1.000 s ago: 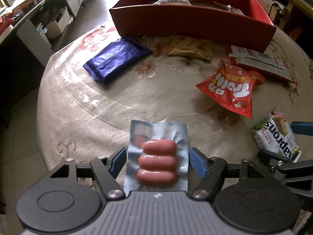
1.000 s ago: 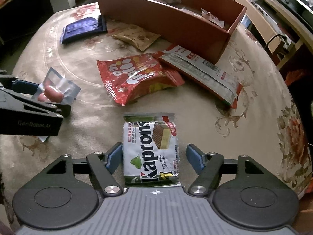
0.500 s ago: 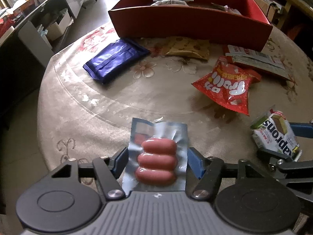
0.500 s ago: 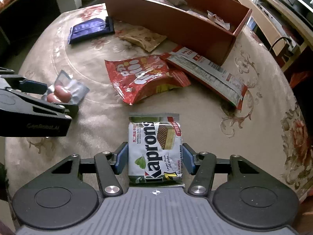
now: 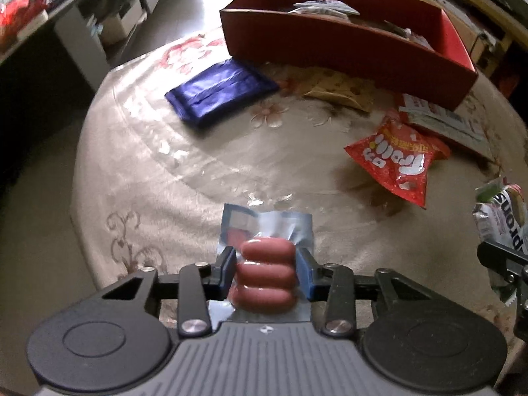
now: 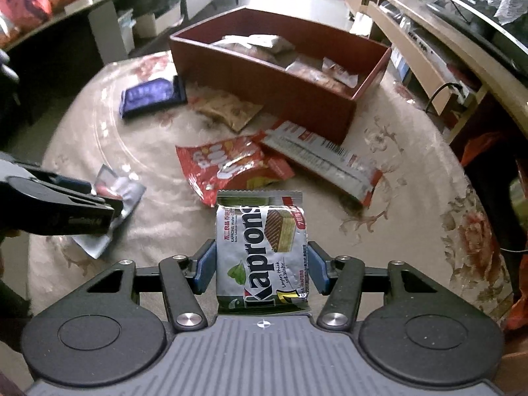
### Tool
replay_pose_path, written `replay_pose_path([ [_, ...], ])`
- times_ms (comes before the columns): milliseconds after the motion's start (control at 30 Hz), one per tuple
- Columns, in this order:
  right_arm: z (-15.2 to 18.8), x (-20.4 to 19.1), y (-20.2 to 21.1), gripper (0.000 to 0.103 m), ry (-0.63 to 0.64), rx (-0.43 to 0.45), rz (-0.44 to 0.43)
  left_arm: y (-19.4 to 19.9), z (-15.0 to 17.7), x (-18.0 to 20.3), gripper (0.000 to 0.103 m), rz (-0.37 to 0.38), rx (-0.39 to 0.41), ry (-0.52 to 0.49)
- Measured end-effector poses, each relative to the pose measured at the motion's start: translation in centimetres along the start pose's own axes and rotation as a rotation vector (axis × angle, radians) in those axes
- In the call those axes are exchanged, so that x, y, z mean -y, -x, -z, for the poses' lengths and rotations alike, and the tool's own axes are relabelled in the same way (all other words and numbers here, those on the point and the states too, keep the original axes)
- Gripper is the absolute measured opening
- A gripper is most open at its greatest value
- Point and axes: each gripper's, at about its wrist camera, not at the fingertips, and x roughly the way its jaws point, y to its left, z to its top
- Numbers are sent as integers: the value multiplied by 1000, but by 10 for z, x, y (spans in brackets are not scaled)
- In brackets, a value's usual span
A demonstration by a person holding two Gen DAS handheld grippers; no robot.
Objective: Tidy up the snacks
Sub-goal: 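Lift both held snacks and carry them over the red box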
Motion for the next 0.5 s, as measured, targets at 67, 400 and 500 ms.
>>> replay_pose_path([
  [67, -1, 2, 4, 64, -9, 13, -6, -1, 0, -4, 55, 2, -17, 37],
  [400, -14, 0, 10, 64, -12, 38, -26, -16, 3, 3, 71, 18, 2, 22],
  [500, -16, -2, 7, 64, -9, 35, -31, -11, 0, -2, 60, 48, -9, 42],
])
